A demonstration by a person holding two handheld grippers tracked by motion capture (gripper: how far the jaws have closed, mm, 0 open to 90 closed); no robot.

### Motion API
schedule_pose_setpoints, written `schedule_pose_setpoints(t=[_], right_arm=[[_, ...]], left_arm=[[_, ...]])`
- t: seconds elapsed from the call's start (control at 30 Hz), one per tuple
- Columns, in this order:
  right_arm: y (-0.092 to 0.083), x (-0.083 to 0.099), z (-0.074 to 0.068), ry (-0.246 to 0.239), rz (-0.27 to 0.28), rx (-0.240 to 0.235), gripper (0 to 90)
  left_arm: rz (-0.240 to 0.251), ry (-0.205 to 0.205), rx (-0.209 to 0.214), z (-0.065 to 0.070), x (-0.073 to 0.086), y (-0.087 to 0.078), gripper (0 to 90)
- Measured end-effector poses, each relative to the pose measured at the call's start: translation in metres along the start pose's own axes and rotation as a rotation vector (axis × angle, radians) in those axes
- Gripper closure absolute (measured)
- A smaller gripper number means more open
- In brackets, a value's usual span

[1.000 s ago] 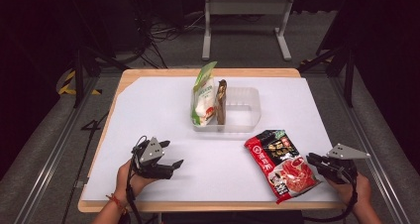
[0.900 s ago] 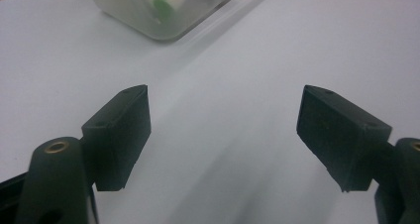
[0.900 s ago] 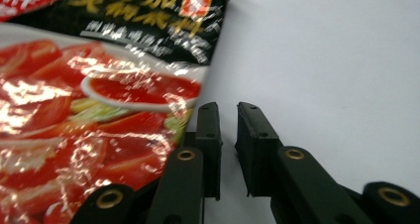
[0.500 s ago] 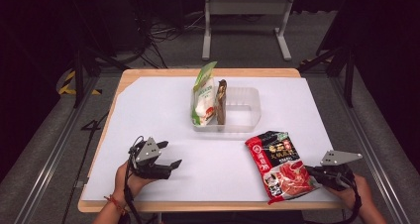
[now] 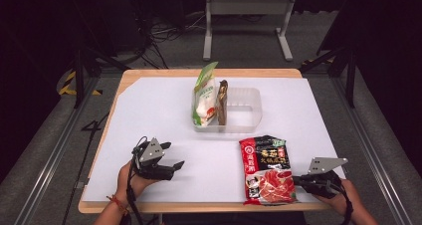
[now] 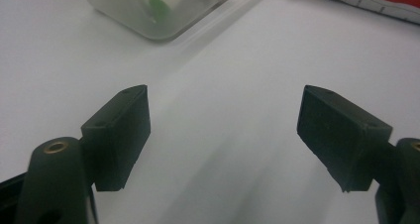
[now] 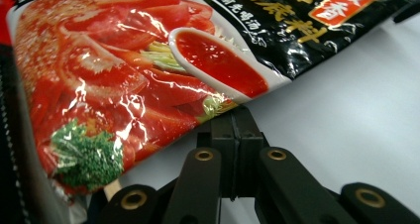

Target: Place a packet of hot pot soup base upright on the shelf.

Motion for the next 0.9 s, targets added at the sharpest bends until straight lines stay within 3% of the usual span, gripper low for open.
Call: schedule_pose_setpoints(t=[0.13, 0.3, 0.43, 0.63, 0.7, 0.8, 0.9], right_arm=[[0.007, -0.009, -0.015, -0.053, 0.020, 0.010, 90.0], [0.014, -0.016, -0.029, -0.082, 0.041, -0.006, 90.0], [0.014, -0.016, -0.030, -0.121, 0.040, -0.002, 86.4], [0.008, -0.015, -0.011, -0.050, 0.074, 0.027, 77.7], [0.006, -0.018, -0.004, -0.014, 0.098, 0.040, 70.2], [0.003, -0.023, 0.004, 0.053, 0.132, 0.023, 61.1], [0.007, -0.024, 0.008, 0.055, 0.116, 0.028, 47.8]], left_arm=[[0.005, -0.009, 0.007, 0.000, -0.001, 0.001, 21.1], [0.012, -0.021, 0.013, 0.000, -0.001, 0.001, 20.6], [0.014, -0.018, 0.010, -0.001, 0.000, 0.000, 20.2], [0.011, -0.004, -0.012, -0.004, 0.002, -0.001, 18.5], [0.024, -0.015, -0.022, -0.007, 0.001, -0.002, 18.5], [0.038, -0.025, -0.024, -0.009, 0.001, -0.005, 19.4], [0.032, -0.024, -0.032, -0.011, 0.004, -0.006, 19.2]])
Point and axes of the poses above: each handheld gripper's, and its own axes: y roughly forward along the jaws, x roughly out of its underside, z roughly to its right, the point moved 10 cm from there along y, roughly forward along the jaws, and after that the axes turned 11 degrees about x, right-handed, at the moved point
